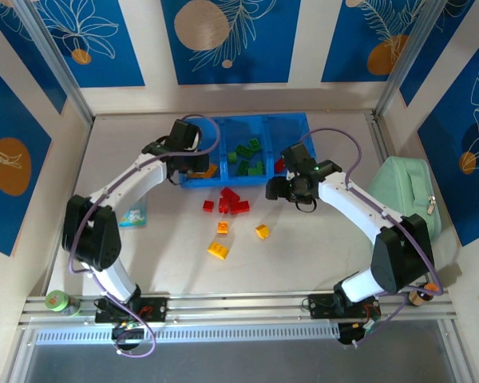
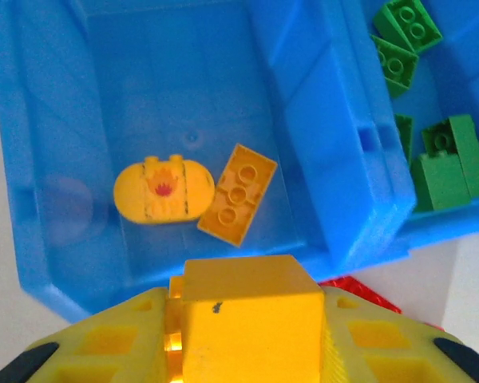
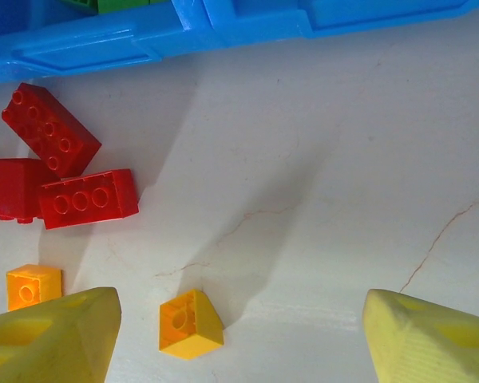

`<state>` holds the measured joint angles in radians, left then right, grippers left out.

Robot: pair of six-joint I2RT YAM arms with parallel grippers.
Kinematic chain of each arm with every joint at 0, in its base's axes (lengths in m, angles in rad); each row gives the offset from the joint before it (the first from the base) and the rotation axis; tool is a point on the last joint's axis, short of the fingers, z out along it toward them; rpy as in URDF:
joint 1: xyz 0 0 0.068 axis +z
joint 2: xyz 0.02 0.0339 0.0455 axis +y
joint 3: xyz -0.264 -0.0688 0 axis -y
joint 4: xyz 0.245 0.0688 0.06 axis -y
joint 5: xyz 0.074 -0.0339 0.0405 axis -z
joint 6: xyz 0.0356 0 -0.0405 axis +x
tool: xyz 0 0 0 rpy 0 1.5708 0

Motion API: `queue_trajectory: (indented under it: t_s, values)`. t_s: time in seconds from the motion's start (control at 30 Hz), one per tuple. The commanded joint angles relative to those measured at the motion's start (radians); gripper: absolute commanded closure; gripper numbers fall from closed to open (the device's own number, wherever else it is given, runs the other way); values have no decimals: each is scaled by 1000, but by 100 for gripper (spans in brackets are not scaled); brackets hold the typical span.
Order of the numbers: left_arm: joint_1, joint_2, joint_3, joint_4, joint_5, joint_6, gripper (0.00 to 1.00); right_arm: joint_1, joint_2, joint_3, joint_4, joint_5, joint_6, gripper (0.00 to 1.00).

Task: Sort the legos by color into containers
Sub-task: Place the lego in the container.

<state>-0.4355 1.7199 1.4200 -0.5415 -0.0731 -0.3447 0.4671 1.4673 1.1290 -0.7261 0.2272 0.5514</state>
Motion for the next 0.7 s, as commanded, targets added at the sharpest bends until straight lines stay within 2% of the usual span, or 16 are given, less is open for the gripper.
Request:
queue_trajectory:
  t_s: [0.0,0.23,0.67]
  values:
    - [22,54,65,10,27,29,67,5,-24,-21,-16,-24,16,20]
    - [44,138,123,7,32,36,68,7,-39,-30,-16,-19,16,20]
    - [56,185,171,5,29,58,68,20,-41,-26,-19,-21,19,20]
